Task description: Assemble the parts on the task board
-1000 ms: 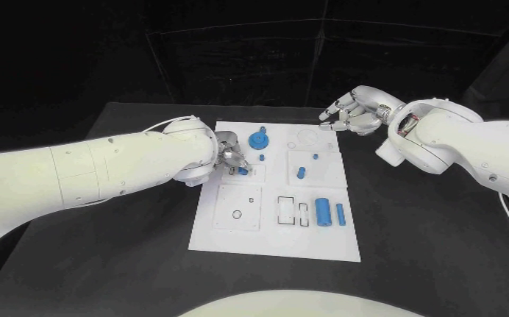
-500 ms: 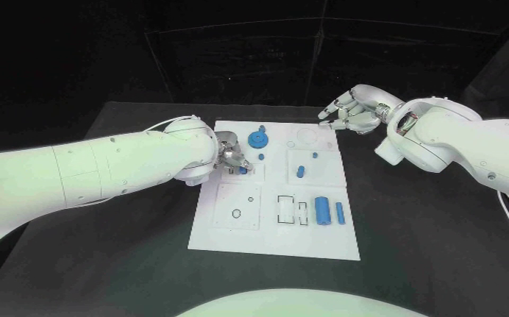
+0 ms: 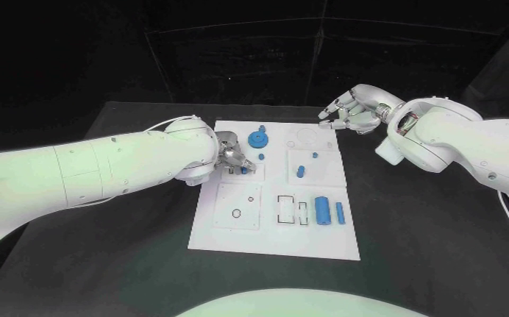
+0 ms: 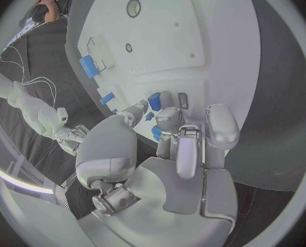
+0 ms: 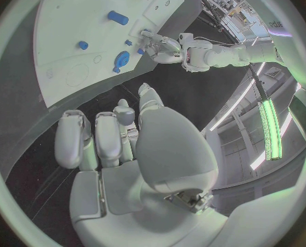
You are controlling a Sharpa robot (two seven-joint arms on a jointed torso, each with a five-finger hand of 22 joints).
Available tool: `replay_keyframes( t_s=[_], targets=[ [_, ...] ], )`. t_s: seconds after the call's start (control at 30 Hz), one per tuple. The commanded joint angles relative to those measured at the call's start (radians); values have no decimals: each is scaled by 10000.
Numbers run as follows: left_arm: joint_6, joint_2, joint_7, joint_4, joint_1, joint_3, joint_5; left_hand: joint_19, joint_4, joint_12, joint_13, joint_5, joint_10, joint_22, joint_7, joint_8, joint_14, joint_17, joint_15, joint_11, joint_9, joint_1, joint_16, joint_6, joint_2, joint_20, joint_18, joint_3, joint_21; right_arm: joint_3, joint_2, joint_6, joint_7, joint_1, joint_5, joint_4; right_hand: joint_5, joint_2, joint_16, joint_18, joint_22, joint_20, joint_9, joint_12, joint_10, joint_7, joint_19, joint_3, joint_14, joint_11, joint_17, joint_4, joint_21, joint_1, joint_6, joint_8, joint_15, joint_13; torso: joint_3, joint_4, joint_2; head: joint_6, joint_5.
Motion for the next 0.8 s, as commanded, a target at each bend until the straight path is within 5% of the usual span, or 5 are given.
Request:
replay_keyframes(
  t_s=[0.03,0.3,0.47,0.6,0.8],
  targets=[
    [-188,-58,31,44,2,1,55,55,225,70,29,-123,46,27,-22,52,1037,2635,-81,-17,22,-153,33,103,-223,-32,-207,-653,41,6,7,-102,38,19,-18,-3,20,47,-26,87,-15,-16,-7,-47,-52,-29,-49,-29,149,-35,-16,2,-42,-14,42,47,-70,-13,-4,9,-1,24,-16],
    [-324,-308,77,264,33,77,78,50,632,41,7,-124,29,12,-40,69,1037,2635,-107,-43,50,214,33,74,-53,-75,-203,-1658,-7,6,22,-100,56,19,-18,-42,-23,34,-57,93,-42,-16,-9,-54,-63,-28,-64,-82,143,-33,-41,29,-64,-54,29,50,-69,-28,-8,8,-4,7,-4],
    [-151,-529,32,408,117,452,87,-22,862,-98,-139,-123,-76,-116,-13,51,1037,2635,-92,-20,60,661,33,-10,165,-63,-176,-2319,-134,6,33,-97,63,18,-17,-76,-133,33,-66,92,-42,-15,-11,-47,-63,-28,-60,-132,147,-32,-36,47,-70,-78,19,56,-68,-31,-6,14,3,17,-12],
    [320,-685,-26,424,377,802,233,-81,941,-523,-603,-122,-380,-199,69,-40,1037,2635,-41,55,37,989,33,-221,287,-24,-163,-2675,-225,6,49,-90,71,18,-16,-110,-134,33,-66,92,-42,-15,-11,-47,-63,-28,-60,-133,147,-32,-37,48,-70,-78,19,56,-68,-31,-4,4,-1,34,22],
    [1225,-704,-146,131,956,1007,523,-255,1027,-1137,-1292,-121,-872,-486,377,-577,1024,2585,166,307,-245,1552,4,-907,503,137,-115,-3176,-481,5,93,-77,80,17,-9,-175,-159,35,-72,93,-46,-15,-11,-44,-62,-28,-61,-145,147,-32,-41,52,-74,-82,16,58,-68,-30,-13,-13,12,68,22]
  ],
)
